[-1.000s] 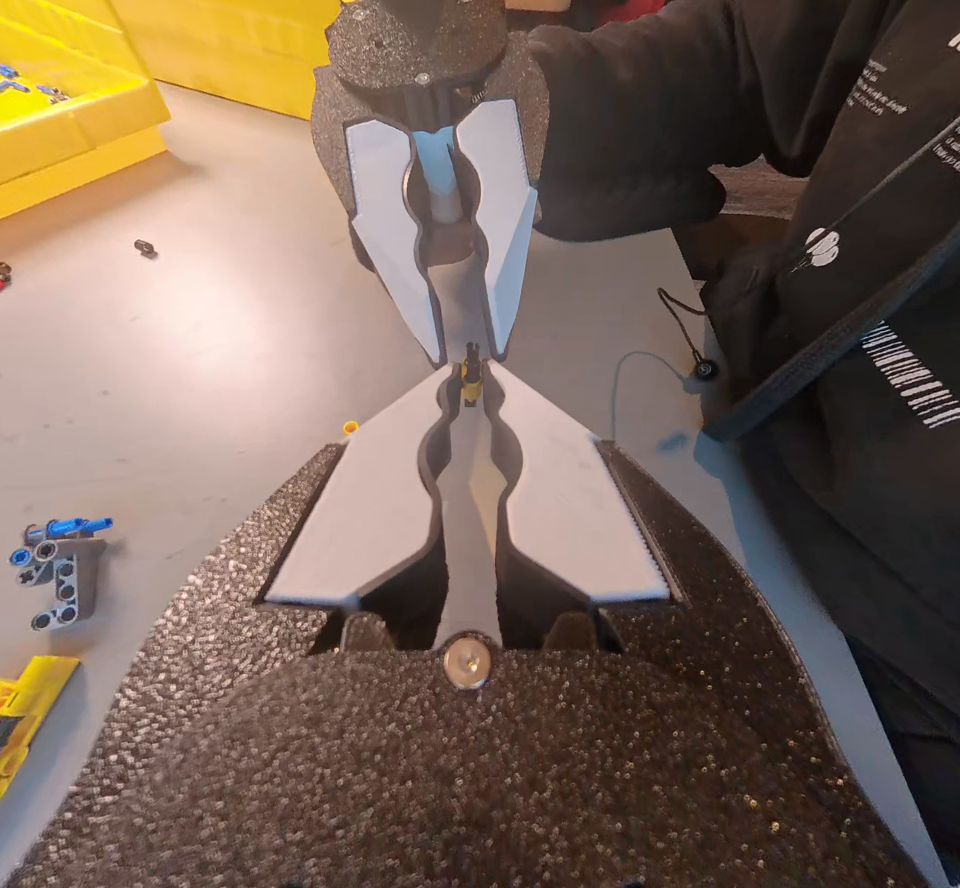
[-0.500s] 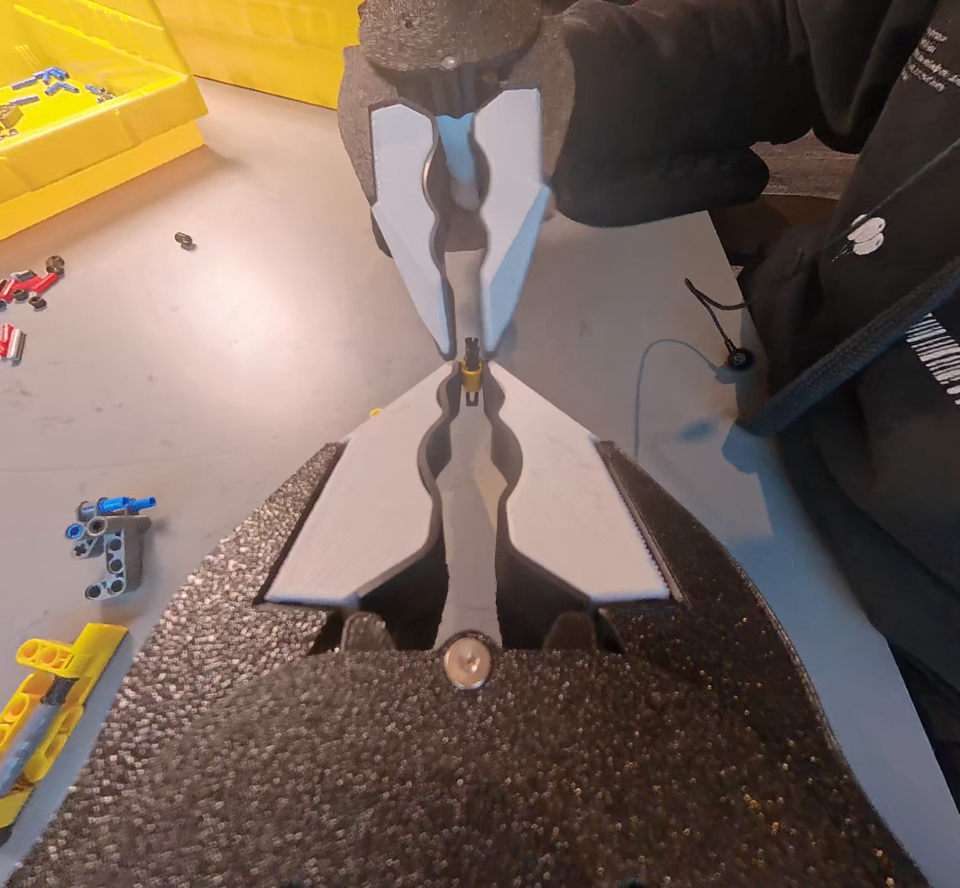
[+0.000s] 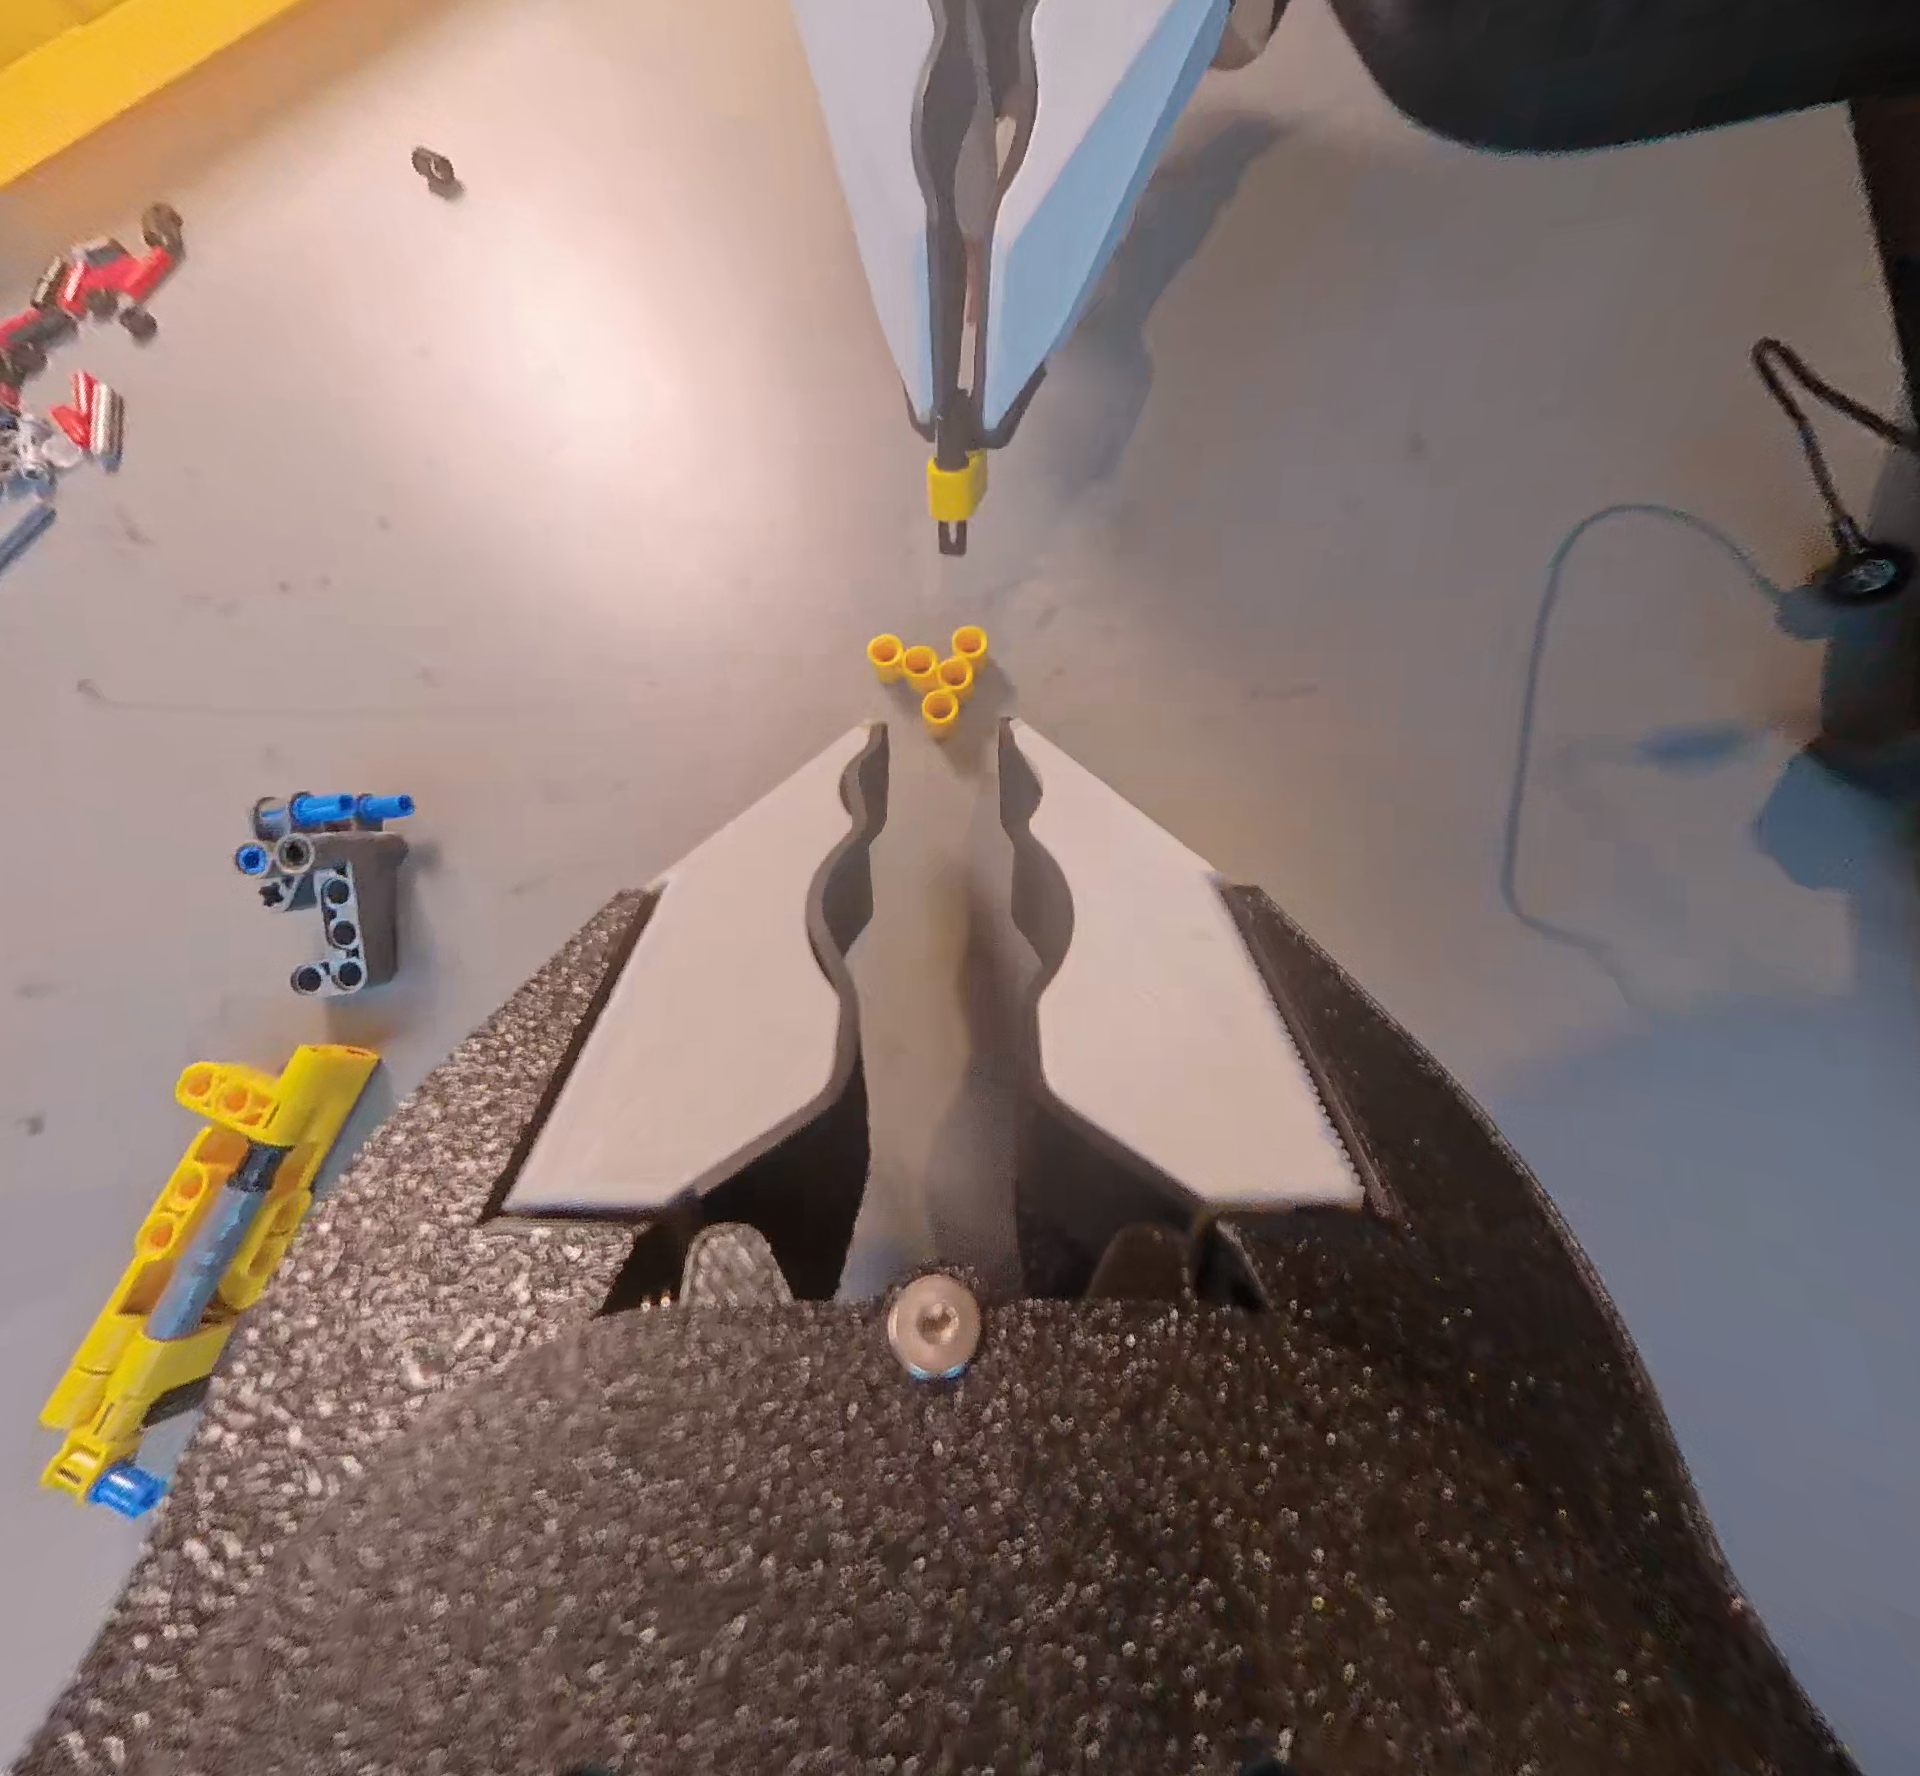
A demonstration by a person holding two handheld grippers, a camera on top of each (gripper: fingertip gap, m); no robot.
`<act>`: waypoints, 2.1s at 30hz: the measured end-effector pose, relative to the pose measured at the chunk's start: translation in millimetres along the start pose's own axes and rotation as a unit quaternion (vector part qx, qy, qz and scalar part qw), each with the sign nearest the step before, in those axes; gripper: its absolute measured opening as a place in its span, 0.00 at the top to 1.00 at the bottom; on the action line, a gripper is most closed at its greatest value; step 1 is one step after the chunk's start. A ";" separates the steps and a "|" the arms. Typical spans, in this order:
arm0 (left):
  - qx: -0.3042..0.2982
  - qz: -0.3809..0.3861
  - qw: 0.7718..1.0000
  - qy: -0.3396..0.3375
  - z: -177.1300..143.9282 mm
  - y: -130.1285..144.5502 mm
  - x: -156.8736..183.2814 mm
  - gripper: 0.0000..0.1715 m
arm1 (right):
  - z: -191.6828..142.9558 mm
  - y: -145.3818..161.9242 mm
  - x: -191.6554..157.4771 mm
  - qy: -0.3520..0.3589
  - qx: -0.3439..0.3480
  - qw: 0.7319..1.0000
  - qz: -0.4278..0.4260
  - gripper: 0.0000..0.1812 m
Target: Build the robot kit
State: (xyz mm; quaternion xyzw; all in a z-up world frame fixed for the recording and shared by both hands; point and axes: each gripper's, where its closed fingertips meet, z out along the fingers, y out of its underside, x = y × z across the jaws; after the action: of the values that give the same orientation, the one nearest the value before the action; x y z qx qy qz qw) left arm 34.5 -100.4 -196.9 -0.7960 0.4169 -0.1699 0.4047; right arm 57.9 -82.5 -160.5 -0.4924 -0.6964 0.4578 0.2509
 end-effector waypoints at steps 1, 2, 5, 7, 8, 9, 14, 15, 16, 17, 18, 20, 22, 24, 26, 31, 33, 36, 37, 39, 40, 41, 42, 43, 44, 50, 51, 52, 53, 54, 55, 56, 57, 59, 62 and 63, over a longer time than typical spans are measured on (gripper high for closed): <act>-0.010 0.001 1.000 0.000 3.6 2.0 -1.2 0.88 | 1.3 1.1 1.4 0.002 -0.001 1.000 0.004 0.98; -0.018 0.004 1.000 0.000 6.9 2.9 -2.1 0.88 | 2.9 1.7 1.7 0.000 -0.001 1.000 0.006 0.98; -0.042 0.008 0.999 0.005 15.3 5.3 -2.8 0.89 | 6.2 0.8 4.9 0.000 -0.001 1.000 0.007 0.98; -0.052 0.007 0.999 0.009 19.6 6.8 -1.9 0.95 | 7.2 -2.5 10.6 0.008 0.005 1.000 0.004 0.98; -0.052 0.004 0.999 0.012 20.7 6.0 -1.3 0.96 | 7.3 -4.5 13.6 0.010 0.008 1.000 0.004 0.98; -0.054 0.002 0.998 0.011 21.5 5.7 -1.6 0.96 | 7.2 -6.4 17.0 0.013 0.011 1.000 0.004 0.98; -0.052 -0.008 0.999 0.000 23.3 4.1 -1.3 0.96 | 2.4 -16.1 31.6 0.021 0.028 0.999 -0.002 0.98; -0.050 -0.012 0.999 0.000 22.8 4.4 -0.6 0.96 | 0.8 -17.3 32.5 0.021 0.036 0.999 0.001 0.98; -0.047 -0.016 0.999 0.000 22.2 4.8 0.4 0.96 | -0.8 -17.5 32.7 0.020 0.043 0.999 0.004 0.98; -0.045 -0.019 0.999 0.000 21.4 5.4 0.9 0.96 | -2.4 -16.7 32.9 0.021 0.046 0.999 0.006 0.98; -0.042 -0.021 0.999 -0.001 20.6 6.0 0.9 0.96 | -4.1 -16.6 33.6 0.024 0.051 0.998 0.008 0.98; -0.040 -0.023 0.999 -0.001 19.4 7.0 1.0 0.96 | -7.8 -17.6 32.7 0.022 0.061 0.998 0.011 0.98; -0.040 -0.025 0.999 0.002 19.2 7.3 1.1 0.97 | -10.3 -18.4 34.0 0.024 0.068 0.997 0.015 0.98; -0.040 -0.025 0.999 0.001 19.2 7.4 1.2 0.97 | -11.1 -18.8 35.9 0.024 0.072 0.997 0.018 0.98; -0.040 -0.022 0.999 -0.001 19.1 7.7 1.3 0.96 | -11.0 -19.4 37.3 0.022 0.077 0.997 0.019 0.98; -0.040 -0.023 0.999 -0.001 19.2 7.8 1.4 0.96 | -9.8 -17.0 38.5 0.021 0.082 0.996 0.021 0.98; -0.040 -0.024 0.999 -0.003 19.3 7.8 1.5 0.96 | -8.5 -13.2 38.0 0.022 0.074 0.997 0.019 0.98; -0.040 -0.028 0.999 -0.003 19.6 7.5 1.5 0.97 | -7.4 -11.8 35.7 0.023 0.070 0.997 0.011 0.98; -0.040 -0.029 0.999 -0.002 19.8 7.4 1.6 0.97 | -7.3 -11.6 35.5 0.025 0.069 0.997 0.009 0.98; -0.040 -0.027 0.999 -0.003 20.5 6.9 1.7 0.97 | -6.8 -10.7 35.3 0.026 0.066 0.997 0.008 0.98; -0.040 -0.024 0.999 -0.004 21.0 6.6 1.9 0.96 | -6.8 -10.7 35.6 0.027 0.066 0.997 0.008 0.98; -0.040 -0.022 0.999 -0.005 21.6 6.1 2.3 0.97 | -6.7 -10.8 35.7 0.028 0.065 0.997 0.007 0.98; -0.040 -0.020 0.999 -0.005 22.3 5.6 2.8 0.97 | -6.5 -10.8 35.7 0.028 0.065 0.997 0.007 0.98; -0.040 -0.019 0.999 -0.004 22.9 5.0 3.3 0.96 | -6.5 -10.7 35.6 0.027 0.065 0.998 0.007 0.98; -0.040 -0.019 0.999 -0.004 23.5 4.7 3.9 0.97 | -6.4 -10.6 35.7 0.027 0.064 0.998 0.008 0.98; -0.040 -0.008 0.999 -0.008 25.3 3.2 6.1 0.97 | -4.6 -9.3 35.6 0.028 0.058 0.998 0.006 0.98; -0.040 -0.008 0.999 -0.009 25.2 3.2 5.9 0.96 | -4.5 -9.5 35.6 0.029 0.059 0.998 0.006 0.98; -0.038 -0.009 0.999 -0.012 24.8 2.9 4.9 0.94 | -4.6 -10.3 35.7 0.030 0.061 0.998 0.006 0.98; -0.032 -0.012 0.999 -0.015 23.5 1.3 3.3 0.91 | -5.2 -11.7 36.1 0.032 0.065 0.997 0.006 0.98; -0.020 -0.019 0.999 -0.015 20.9 -1.6 1.7 0.91 | -6.3 -13.9 36.7 0.035 0.072 0.997 0.005 0.98; -0.003 -0.032 0.999 -0.011 17.1 -5.9 0.4 0.90 | -7.7 -16.7 37.0 0.037 0.081 0.996 0.005 0.98; 0.022 -0.051 0.998 -0.007 12.1 -12.1 -1.8 0.89 | -10.0 -21.2 37.5 0.041 0.095 0.995 0.004 0.98; 0.054 -0.076 0.996 0.000 5.9 -20.3 -4.6 0.89 | -12.9 -26.8 38.2 0.047 0.111 0.993 -0.001 0.98; 0.133 -0.152 0.979 0.026 -9.5 -40.7 -12.2 0.88 | -19.6 -38.3 40.2 0.074 0.140 0.987 -0.028 0.98; 0.248 -0.309 0.913 0.098 -32.1 -65.3 -28.6 0.87 | -25.1 -49.8 40.9 0.145 0.144 0.970 -0.133 0.98; 0.276 -0.362 0.881 0.127 -36.8 -69.0 -34.2 0.86 | -25.0 -51.7 40.4 0.175 0.134 0.958 -0.183 0.98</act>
State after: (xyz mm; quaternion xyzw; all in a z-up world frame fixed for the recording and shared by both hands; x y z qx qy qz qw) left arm 28.1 -69.1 -117.8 -0.7195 0.0835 -0.5122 0.4615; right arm 38.6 -40.7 -107.5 -0.3909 -0.6523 0.3999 0.5116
